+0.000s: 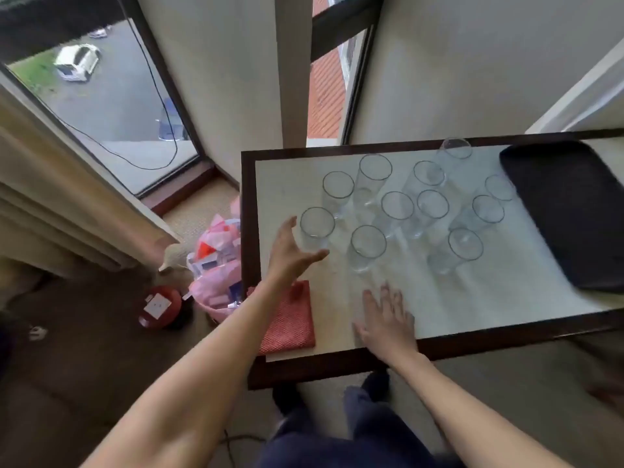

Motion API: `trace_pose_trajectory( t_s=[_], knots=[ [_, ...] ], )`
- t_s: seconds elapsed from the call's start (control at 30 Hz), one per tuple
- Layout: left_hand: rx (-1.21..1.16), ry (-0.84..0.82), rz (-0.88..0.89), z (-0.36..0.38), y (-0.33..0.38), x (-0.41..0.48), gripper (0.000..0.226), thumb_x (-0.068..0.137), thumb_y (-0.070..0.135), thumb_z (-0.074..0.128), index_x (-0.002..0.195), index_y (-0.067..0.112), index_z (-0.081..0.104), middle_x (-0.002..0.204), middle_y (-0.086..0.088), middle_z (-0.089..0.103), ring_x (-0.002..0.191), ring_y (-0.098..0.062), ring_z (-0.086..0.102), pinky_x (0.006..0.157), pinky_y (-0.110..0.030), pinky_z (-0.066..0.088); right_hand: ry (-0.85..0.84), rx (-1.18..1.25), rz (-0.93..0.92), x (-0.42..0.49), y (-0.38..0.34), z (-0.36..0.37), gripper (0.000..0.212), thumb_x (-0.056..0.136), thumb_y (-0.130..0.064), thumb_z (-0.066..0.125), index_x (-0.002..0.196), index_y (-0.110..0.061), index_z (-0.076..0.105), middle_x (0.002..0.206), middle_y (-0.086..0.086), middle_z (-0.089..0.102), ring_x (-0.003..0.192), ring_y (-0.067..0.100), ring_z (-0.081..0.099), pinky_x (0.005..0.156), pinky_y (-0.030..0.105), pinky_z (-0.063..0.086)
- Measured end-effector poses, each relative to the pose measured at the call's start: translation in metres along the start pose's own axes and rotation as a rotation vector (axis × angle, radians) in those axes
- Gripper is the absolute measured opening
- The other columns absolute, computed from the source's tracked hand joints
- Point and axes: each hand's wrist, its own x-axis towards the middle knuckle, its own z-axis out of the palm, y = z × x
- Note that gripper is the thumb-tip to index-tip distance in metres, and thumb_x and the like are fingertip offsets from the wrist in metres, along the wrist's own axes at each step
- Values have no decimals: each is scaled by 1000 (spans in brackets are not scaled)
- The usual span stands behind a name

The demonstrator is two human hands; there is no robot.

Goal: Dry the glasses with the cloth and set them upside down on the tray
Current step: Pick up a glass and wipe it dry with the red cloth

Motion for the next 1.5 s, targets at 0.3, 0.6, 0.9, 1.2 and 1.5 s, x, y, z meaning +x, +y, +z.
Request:
trace_pose_trajectory(
  t_s=[0.3, 0.6, 0.9, 1.2, 1.5],
  knots=[
    [46, -34, 120, 3, 5, 14, 77, 70, 27, 91, 136, 17, 51, 132, 3, 63, 123, -18, 58, 99, -29, 43, 14, 8, 17, -2, -1, 1, 74, 97, -52, 40, 156, -30, 2, 165, 9, -15, 152, 35, -11, 116, 53, 19],
    [-124, 138, 97, -55, -16, -40, 68, 69, 26, 91, 127, 16, 58, 113, 9, 66, 104, -14, 66, 91, -35, 55, 122, 229, 52, -14, -20, -6, 46, 93, -28, 51, 137, -15, 47, 154, 12, 37, 139, 32, 33, 105, 43, 39],
    [-320, 317, -59, -127, -56, -128, 60, 53, 49, 95, 104, 40, 64, 105, 13, 71, 105, -14, 69, 98, -44, 55, 156, 396, 35, -5, -118, -6, 45, 89, -47, 62, 117, -12, 60, 116, 5, 62, 113, 25, 56, 91, 35, 48],
    [-373, 323, -136, -133, -65, -145, 64, 47, 55, 87, 104, 37, 66, 109, -5, 74, 105, -23, 71, 97, -51, 55, 127, 437, 252, -2, -155, 10, 21, 89, -31, 64, 99, -13, 69, 109, 6, 67, 109, 27, 58, 89, 38, 50],
    [-447, 190, -107, -105, -20, -135, 62, 54, 43, 97, 105, 25, 68, 103, -5, 75, 101, -24, 72, 76, -22, 59, -140, 1273, 115, -25, -84, -60, 19, 76, 14, 67, 85, -2, 72, 86, 14, 73, 69, 20, 68, 62, 28, 56]
  ],
)
